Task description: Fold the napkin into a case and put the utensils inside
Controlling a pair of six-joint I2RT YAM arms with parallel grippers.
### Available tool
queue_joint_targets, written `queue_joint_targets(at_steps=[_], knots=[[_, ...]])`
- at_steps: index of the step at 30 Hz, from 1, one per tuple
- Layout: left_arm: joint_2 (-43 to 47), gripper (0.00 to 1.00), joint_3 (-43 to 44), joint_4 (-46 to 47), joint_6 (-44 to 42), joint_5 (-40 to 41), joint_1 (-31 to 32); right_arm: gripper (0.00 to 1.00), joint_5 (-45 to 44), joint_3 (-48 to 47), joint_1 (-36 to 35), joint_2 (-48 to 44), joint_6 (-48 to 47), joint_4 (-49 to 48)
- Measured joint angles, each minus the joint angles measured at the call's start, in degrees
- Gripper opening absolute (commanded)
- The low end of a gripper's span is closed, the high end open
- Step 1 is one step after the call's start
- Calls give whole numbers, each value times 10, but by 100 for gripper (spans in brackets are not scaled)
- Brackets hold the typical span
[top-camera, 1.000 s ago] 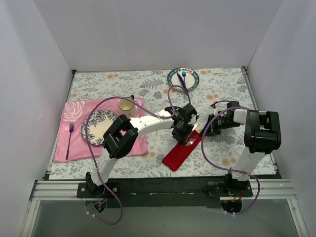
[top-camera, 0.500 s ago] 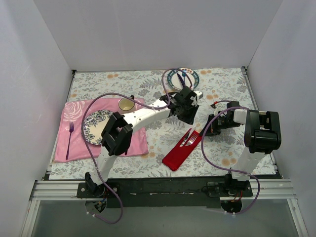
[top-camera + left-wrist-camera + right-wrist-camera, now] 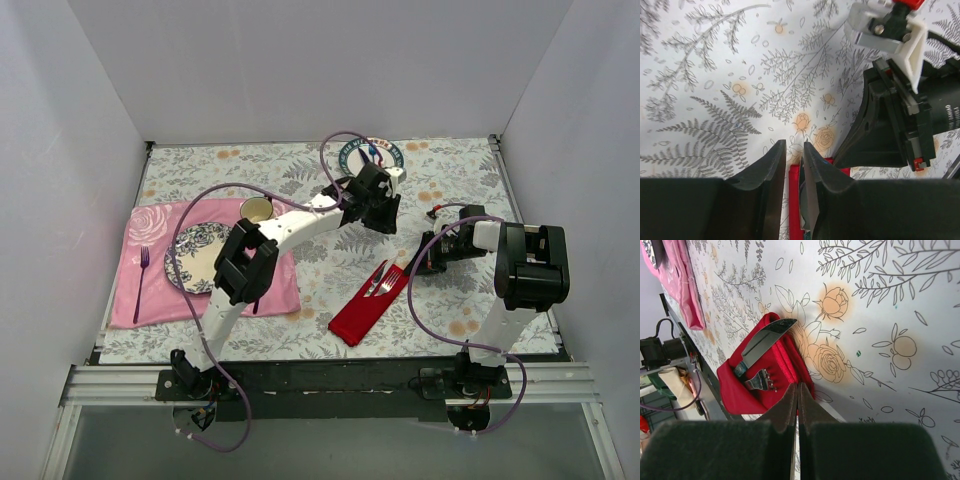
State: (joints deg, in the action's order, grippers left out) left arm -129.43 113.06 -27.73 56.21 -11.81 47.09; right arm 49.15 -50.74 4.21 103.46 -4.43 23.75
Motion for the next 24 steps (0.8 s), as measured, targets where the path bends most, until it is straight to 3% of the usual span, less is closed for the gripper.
queue_joint_targets(at_steps=[7,24], knots=[[-47,15,8,-1,15,-10,6,1,2,0,0,0,0,0],[-90,18,42,4,13,-9,11,1,4,0,-1,0,0,0]])
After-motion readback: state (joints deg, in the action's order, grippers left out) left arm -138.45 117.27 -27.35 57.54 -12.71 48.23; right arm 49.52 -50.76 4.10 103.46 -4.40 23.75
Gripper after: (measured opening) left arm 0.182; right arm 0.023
